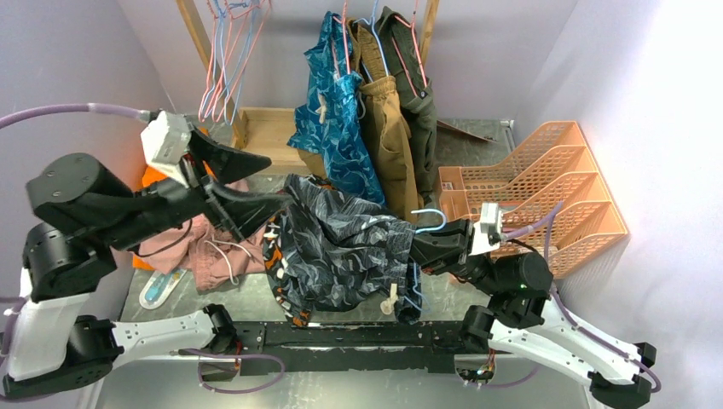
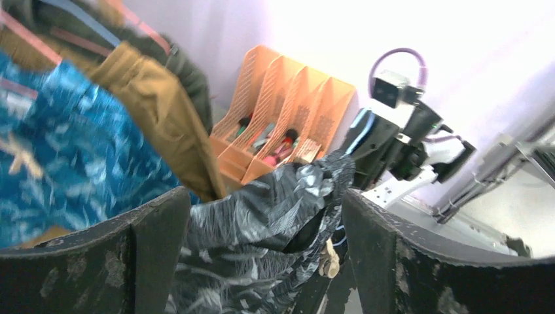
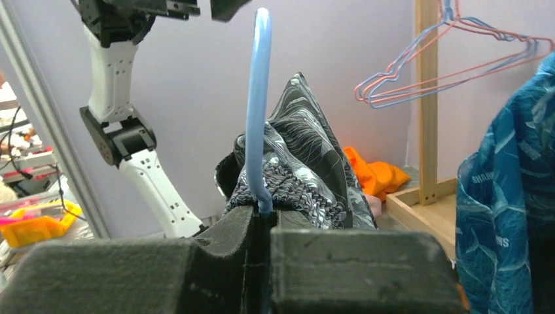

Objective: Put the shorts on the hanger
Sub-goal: Hang the shorts on the hanger.

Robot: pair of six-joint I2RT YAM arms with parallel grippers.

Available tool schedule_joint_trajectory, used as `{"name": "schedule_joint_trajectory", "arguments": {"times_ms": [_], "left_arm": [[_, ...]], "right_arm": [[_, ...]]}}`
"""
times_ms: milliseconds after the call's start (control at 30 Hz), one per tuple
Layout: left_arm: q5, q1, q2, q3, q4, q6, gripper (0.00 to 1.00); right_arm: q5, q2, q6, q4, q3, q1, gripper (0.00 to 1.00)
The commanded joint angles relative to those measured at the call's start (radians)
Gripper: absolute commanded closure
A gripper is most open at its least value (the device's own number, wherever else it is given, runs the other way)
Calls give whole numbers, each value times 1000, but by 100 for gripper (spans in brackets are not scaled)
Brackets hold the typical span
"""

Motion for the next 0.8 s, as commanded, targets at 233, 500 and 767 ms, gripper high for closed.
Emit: {"name": "schedule_joint_trajectory", "arguments": {"times_ms": [233,500,767], "left_arm": [[594,-5,252,138,-154,415,5],[620,-42,315,87,-158,531,5],[603,-123,341,16,-170,521,8]], "right_arm": [[-171,39,-27,-69,91,-6,100],[-224,61,-31,-74,100,-6,100],[-254,84,-58,-106,123,-5,100]]}}
